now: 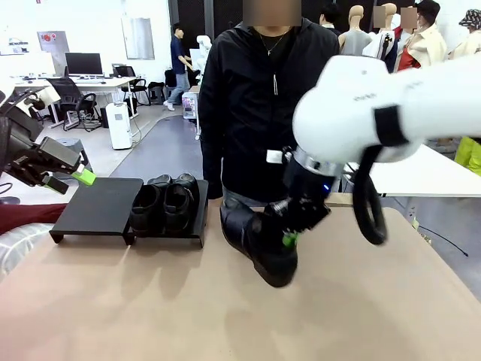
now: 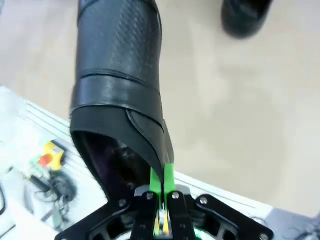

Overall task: Organize the shoes by placing them on the stand.
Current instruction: Pick up one Shoe and place it in the middle of the table.

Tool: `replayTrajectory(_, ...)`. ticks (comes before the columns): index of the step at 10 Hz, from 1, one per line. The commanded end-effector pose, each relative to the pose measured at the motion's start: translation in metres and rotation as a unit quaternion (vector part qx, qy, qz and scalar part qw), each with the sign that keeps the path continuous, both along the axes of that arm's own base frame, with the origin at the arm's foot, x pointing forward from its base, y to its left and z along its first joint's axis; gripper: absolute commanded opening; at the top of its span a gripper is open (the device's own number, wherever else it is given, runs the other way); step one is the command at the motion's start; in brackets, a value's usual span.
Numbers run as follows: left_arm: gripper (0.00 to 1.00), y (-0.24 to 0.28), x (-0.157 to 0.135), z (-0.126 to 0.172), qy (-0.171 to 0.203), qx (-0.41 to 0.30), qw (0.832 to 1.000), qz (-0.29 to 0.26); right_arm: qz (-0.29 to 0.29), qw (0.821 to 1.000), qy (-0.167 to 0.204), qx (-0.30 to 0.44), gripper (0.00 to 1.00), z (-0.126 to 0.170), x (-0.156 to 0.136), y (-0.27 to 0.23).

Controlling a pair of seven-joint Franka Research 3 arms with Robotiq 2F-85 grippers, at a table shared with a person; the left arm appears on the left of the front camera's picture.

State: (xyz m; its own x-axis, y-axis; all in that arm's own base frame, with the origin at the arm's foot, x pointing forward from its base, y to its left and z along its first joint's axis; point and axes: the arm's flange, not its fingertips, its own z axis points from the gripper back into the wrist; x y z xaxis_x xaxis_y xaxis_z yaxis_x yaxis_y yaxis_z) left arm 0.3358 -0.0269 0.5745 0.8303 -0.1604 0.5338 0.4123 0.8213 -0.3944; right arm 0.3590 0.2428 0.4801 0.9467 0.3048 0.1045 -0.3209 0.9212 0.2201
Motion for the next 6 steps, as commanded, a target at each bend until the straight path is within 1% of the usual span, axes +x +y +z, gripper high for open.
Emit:
replayTrajectory(1, 1.00, 0.001, 0.000, 0.002, 0.004, -0.003, 1.000, 0.000, -0.046, 0.997, 0.017, 0.058, 0.00, -0.013, 0.020, -0.009)
replayTrajectory(2, 1.00, 0.001, 0.000, 0.002, 0.004, -0.003, 1.000, 0.000, 0.000, 1.000, 0.000, 0.000, 0.00, 0.000, 0.000, 0.000)
replayTrajectory(5, 1.00, 0.001, 0.000, 0.002, 0.004, -0.003, 1.000, 0.000, 0.000, 1.000, 0.000, 0.000, 0.00, 0.000, 0.000, 0.000)
replayTrajectory(6, 1.00, 0.001, 0.000, 0.002, 0.004, -0.003, 1.000, 0.000, -0.010, 1.000, 0.009, 0.008, 0.00, -0.010, -0.006, -0.003)
